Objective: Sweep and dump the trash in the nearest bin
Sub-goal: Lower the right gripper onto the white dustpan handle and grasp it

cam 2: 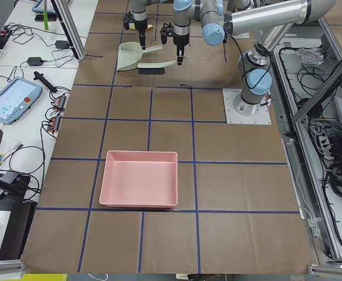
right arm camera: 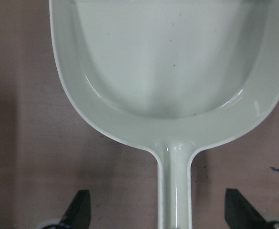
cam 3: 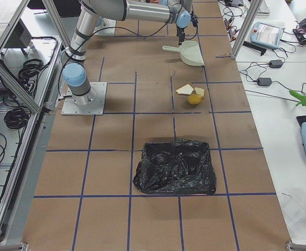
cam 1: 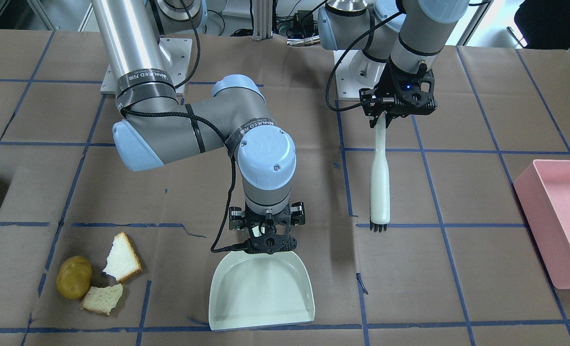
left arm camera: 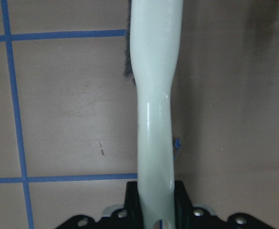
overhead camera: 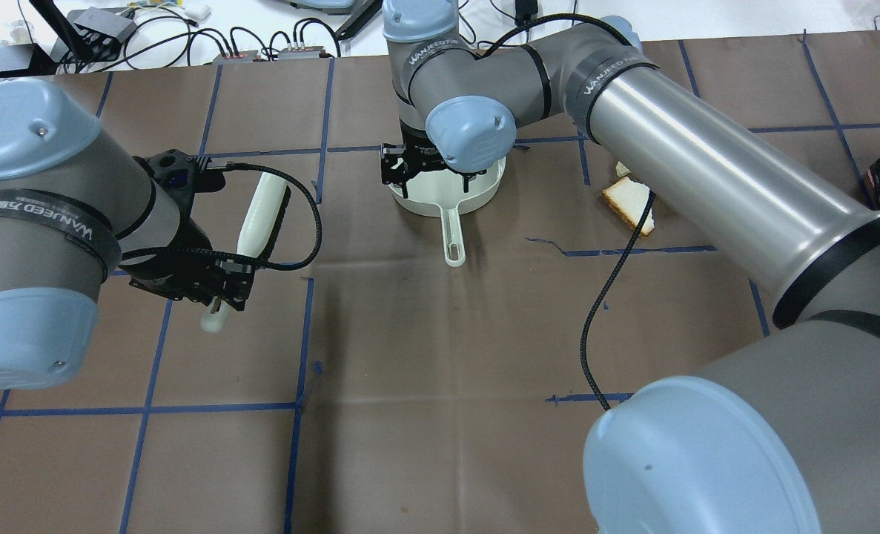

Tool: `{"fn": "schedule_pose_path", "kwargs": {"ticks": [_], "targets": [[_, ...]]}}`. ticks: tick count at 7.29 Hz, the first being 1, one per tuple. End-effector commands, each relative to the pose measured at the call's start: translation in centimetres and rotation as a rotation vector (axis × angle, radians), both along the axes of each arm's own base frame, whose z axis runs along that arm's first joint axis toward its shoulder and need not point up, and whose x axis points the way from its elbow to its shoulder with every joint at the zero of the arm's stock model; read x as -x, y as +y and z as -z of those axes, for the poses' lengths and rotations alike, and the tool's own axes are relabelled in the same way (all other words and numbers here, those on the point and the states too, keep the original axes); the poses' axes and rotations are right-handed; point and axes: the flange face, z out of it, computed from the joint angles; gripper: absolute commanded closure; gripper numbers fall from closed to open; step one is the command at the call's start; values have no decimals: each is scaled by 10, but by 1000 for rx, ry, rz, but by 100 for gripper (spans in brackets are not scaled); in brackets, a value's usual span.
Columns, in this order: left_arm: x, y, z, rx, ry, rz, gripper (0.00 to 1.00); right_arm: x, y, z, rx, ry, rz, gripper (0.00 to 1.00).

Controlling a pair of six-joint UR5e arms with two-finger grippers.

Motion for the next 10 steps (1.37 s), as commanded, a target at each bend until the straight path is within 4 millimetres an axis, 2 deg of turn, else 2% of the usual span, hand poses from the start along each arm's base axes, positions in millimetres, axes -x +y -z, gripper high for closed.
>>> {"fn": "schedule_pose_path", "kwargs": {"ticks": [1, 2, 4, 6, 10], "targets": [[1, -4, 2, 0, 10, -14, 99, 9, -4, 14, -14, 7, 8, 0], [-1, -6, 6, -7, 10, -17, 99, 12, 2, 27, -37, 14, 11, 0], [-1, -5, 11, -27, 12, -19, 99, 16, 0, 44, -24, 8, 35, 0], [-1, -2, 15, -36, 12, -19, 99, 20, 4, 53, -46, 16, 72, 0], [0, 4, 18, -41, 12, -17, 99, 20, 7, 54, -62, 11, 106, 0]]}}
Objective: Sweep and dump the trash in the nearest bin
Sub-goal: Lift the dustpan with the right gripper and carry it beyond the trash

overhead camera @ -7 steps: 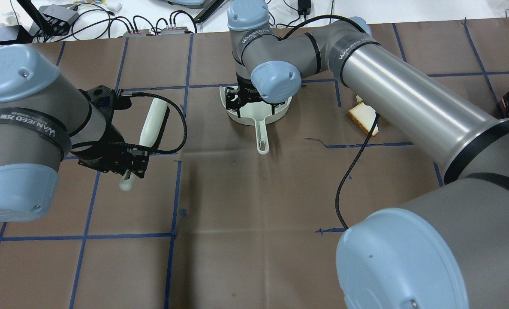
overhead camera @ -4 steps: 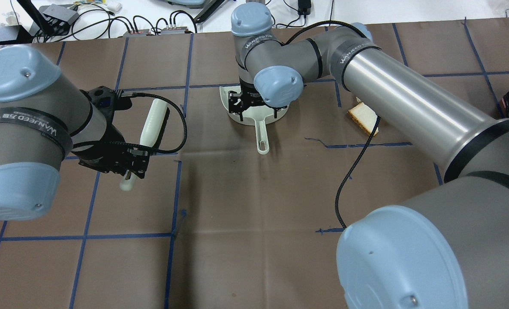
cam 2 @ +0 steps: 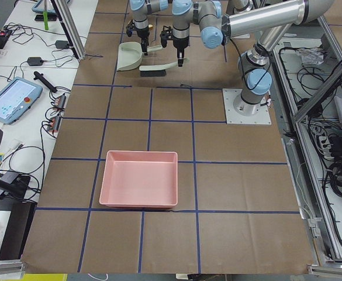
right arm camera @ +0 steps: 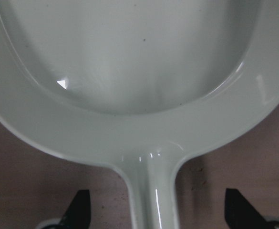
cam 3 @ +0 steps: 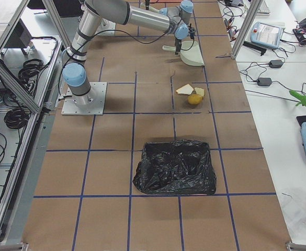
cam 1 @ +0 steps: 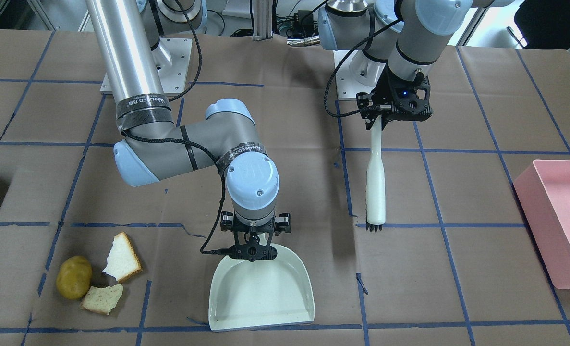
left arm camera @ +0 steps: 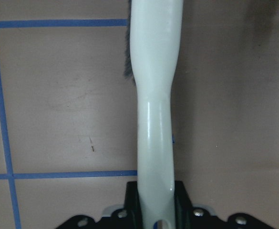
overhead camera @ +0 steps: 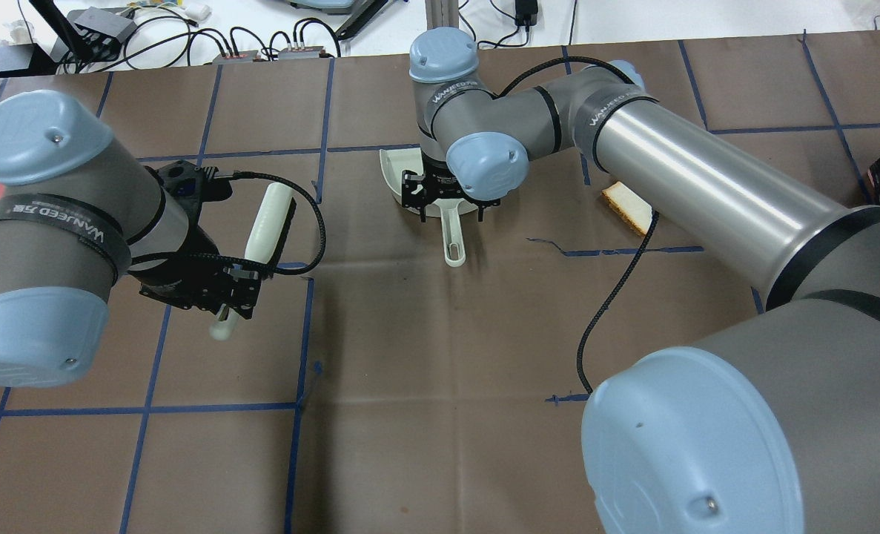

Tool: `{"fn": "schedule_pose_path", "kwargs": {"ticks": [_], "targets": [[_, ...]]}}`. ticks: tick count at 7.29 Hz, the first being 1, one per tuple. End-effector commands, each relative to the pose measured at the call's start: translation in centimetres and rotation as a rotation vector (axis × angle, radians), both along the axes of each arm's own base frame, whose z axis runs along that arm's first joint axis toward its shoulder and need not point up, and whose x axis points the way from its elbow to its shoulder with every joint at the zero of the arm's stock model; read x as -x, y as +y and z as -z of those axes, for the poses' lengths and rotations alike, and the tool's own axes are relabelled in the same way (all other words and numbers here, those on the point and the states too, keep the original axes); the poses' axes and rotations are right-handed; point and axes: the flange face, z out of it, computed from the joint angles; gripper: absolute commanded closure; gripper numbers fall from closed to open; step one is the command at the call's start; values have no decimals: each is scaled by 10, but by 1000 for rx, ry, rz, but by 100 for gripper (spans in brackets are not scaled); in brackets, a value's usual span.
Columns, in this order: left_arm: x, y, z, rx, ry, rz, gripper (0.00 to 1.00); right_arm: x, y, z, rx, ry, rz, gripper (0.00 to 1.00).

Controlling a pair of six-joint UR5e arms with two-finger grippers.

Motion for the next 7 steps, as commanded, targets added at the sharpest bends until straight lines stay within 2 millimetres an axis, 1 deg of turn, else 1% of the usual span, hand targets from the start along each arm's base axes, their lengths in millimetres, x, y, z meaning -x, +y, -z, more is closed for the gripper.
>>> {"fn": "schedule_pose_path", "kwargs": {"ticks": [1, 2, 3, 4, 5, 7], "targets": [[0, 3, 1, 0, 0, 1, 99, -3, 0, -3, 7, -2, 0, 3], [0, 3, 1, 0, 0, 1, 99, -1, -2, -5, 10, -2, 3, 24], [0, 3, 1, 0, 0, 1, 99, 0, -1, -4, 7, 1, 3, 28], [0, 3, 1, 0, 0, 1, 99, 0, -1, -5, 8, 1, 3, 35], [0, 3, 1, 0, 0, 1, 99, 1, -1, -4, 6, 0, 5, 51], [0, 4, 2, -2, 0, 1, 99, 2, -3, -6, 5, 0, 6, 85]]}}
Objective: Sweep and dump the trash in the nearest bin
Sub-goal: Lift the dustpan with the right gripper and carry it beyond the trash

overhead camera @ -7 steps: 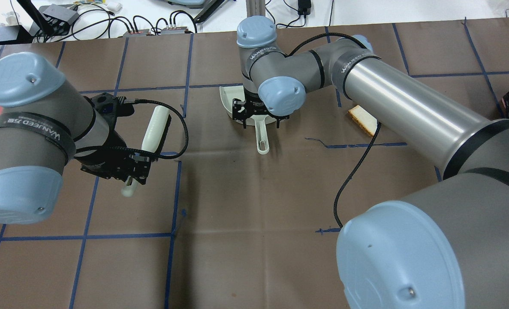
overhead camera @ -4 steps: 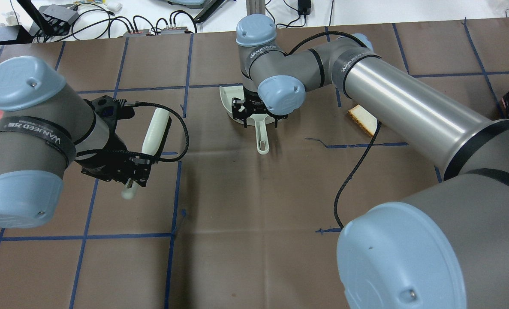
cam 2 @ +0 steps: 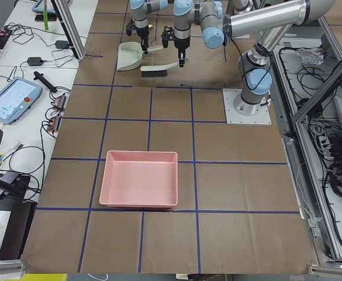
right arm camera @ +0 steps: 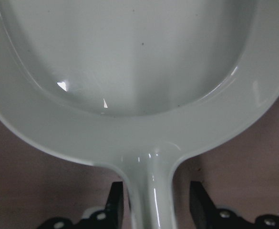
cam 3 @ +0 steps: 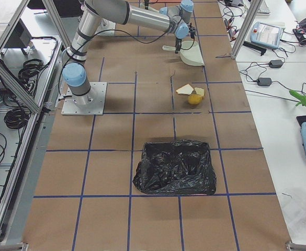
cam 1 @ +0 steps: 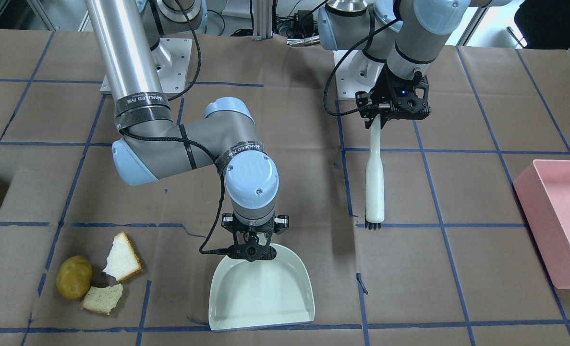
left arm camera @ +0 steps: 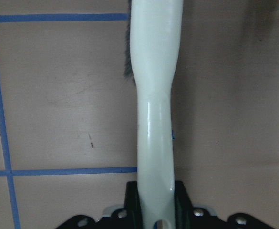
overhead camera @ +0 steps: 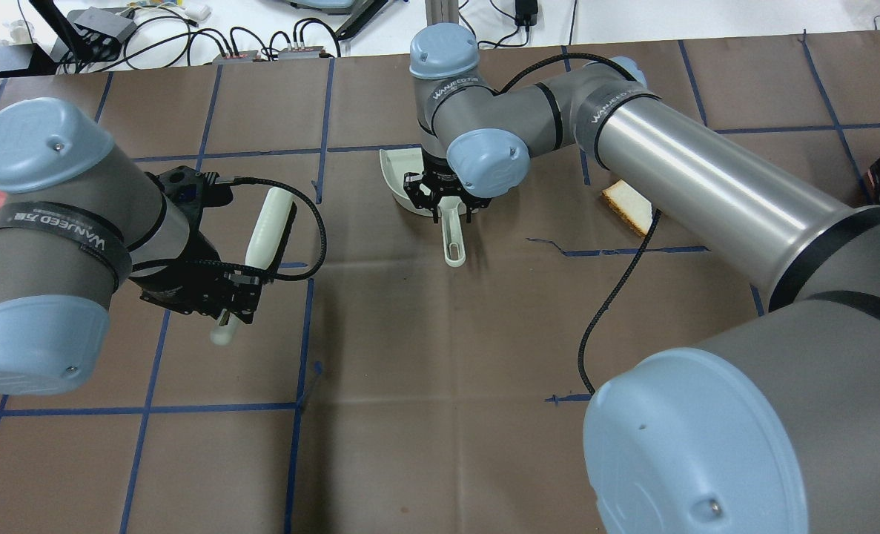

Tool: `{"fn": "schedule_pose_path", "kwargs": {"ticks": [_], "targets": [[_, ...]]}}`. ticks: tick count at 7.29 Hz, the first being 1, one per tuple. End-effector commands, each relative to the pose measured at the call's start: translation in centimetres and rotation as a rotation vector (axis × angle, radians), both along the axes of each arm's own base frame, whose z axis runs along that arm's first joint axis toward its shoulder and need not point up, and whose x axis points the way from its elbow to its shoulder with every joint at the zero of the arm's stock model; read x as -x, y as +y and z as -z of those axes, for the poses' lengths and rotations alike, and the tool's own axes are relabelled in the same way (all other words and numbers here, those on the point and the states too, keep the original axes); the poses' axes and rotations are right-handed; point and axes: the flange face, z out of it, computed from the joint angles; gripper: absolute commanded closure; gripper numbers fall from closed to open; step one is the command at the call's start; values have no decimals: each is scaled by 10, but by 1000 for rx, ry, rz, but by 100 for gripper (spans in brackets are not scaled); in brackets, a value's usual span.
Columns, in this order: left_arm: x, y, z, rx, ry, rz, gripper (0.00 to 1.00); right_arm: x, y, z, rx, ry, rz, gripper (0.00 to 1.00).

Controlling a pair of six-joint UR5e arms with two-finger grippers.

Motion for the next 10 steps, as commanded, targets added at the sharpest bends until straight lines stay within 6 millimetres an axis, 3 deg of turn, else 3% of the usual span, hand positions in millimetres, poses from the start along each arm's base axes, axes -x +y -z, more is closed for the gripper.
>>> {"fn": "schedule_pose_path", "kwargs": {"ticks": [1, 3, 6, 8, 10], "targets": [[0, 0, 0, -1, 0, 0, 98, 3, -2, -2, 2, -1, 4, 96], [0, 0, 0, -1, 0, 0, 98, 4, -6, -13, 7, 0, -3, 98], [0, 0, 1, -4, 0, 0, 98, 6, -32, -75, 27, -2, 10, 98], [0, -1, 3, -7, 0, 0, 98, 10, -39, -104, 17, 3, 13, 98], [0, -2, 5, -13, -1, 2, 98, 38, -46, -121, 11, -1, -28, 99]]}}
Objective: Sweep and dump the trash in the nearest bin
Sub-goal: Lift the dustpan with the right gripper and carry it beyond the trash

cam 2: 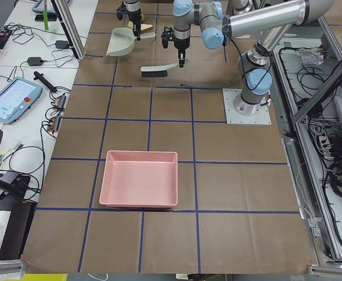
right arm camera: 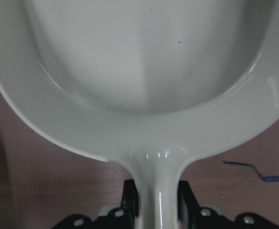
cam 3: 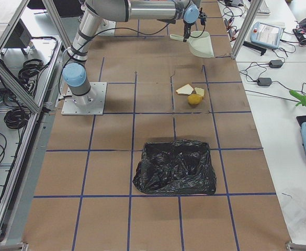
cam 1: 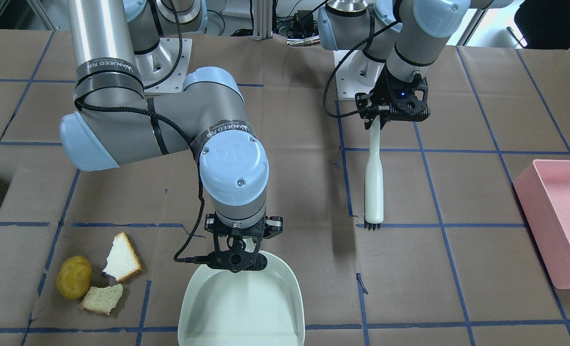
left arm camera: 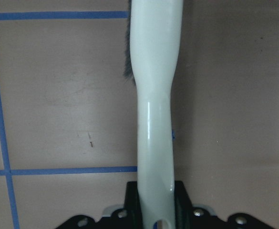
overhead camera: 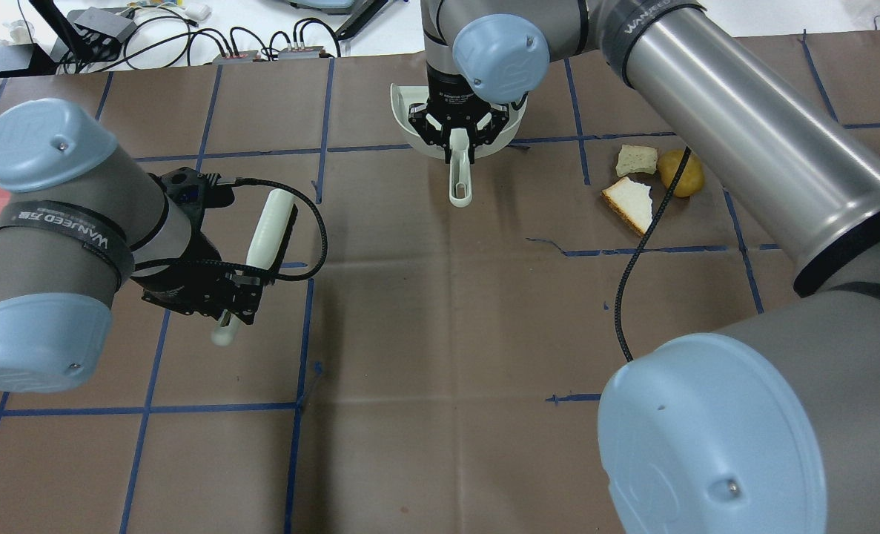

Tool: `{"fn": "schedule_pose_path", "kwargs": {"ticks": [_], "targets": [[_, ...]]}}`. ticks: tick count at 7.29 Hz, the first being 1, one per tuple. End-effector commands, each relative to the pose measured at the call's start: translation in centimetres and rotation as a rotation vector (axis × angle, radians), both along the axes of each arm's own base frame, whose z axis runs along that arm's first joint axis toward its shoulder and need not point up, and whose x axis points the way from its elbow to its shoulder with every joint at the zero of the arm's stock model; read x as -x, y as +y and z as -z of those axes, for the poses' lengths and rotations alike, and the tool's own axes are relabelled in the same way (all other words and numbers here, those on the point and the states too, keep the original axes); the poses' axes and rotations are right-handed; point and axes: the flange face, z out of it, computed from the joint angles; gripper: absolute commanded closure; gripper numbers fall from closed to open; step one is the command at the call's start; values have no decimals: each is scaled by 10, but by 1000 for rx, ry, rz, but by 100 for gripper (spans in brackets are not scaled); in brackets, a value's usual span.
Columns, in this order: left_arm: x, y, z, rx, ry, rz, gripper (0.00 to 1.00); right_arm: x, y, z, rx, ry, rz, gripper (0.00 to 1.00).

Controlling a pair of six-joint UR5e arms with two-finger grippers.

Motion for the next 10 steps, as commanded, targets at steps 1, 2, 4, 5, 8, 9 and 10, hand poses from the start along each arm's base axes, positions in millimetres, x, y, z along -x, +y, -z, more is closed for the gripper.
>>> {"fn": "schedule_pose_path", "kwargs": {"ticks": [1, 2, 4, 5, 8, 9, 10], "targets": [[1, 0, -1, 5, -5, 3, 98, 38, -7, -23, -12, -5, -66, 99], [2, 0, 0, 6, 0, 4, 98, 63, -9, -32, -32, -8, -124, 99], [4, 1, -1, 9, 0, 10, 98, 130, -14, -50, -74, -29, -285, 99], [5, 1, -1, 9, 1, 12, 98, 164, -16, -58, -88, -39, -361, 99], [8, 0, 3, -2, 25, 12, 99, 241, -24, -70, -127, 63, -600, 99], [13, -1, 4, -3, 77, 9, 99, 274, -27, -71, -145, 66, -708, 100], [16, 2, 8, -12, 93, 9, 99, 317, -30, -72, -153, 45, -781, 100]]}}
